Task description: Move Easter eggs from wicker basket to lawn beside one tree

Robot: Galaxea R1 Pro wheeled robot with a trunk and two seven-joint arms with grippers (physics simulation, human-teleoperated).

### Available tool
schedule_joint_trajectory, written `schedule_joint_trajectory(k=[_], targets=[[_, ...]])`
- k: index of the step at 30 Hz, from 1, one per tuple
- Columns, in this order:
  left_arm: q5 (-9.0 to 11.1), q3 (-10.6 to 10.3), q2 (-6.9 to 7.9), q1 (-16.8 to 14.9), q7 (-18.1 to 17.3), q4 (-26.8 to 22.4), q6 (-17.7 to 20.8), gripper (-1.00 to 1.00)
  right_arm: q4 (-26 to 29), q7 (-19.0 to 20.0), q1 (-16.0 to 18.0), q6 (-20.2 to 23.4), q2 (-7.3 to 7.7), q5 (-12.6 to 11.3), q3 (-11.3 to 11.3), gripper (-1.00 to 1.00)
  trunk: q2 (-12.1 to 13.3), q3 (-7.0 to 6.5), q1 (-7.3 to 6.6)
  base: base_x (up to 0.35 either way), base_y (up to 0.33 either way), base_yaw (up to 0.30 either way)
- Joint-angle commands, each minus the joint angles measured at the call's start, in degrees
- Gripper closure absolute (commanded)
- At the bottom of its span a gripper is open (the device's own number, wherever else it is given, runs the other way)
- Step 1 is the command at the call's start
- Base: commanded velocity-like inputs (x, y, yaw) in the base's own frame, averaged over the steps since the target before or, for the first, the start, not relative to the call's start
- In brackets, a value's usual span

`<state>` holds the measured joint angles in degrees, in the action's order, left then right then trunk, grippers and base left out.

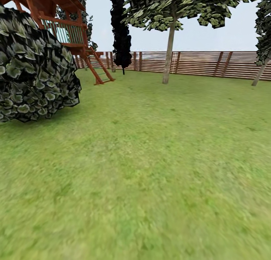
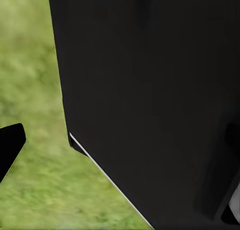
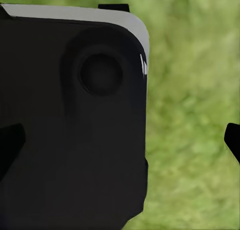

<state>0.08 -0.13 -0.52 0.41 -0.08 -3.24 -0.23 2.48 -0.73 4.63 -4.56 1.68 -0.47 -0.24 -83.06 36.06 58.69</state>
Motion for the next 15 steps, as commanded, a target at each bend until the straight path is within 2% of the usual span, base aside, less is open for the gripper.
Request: schedule_joint_trajectory(k=[1,15], targets=[[0.01,-0.02,0.0,0.03,-0.01,-0.1,-0.03,-1.0,0.07,-0.02,0.03,-0.2,-0.05,-0.01,-0.02,-1.0,-0.02,0.04,0.03,0.334,0.077,0.0],[-0.16,-0.04,-0.35,0.03,0.04,-0.1,-0.04,-1.0,-0.47,-0.22,0.03,-0.23,-0.07,0.05,0.12,-1.0,-0.02,0.04,0.03,0.334,0.077,0.0]])
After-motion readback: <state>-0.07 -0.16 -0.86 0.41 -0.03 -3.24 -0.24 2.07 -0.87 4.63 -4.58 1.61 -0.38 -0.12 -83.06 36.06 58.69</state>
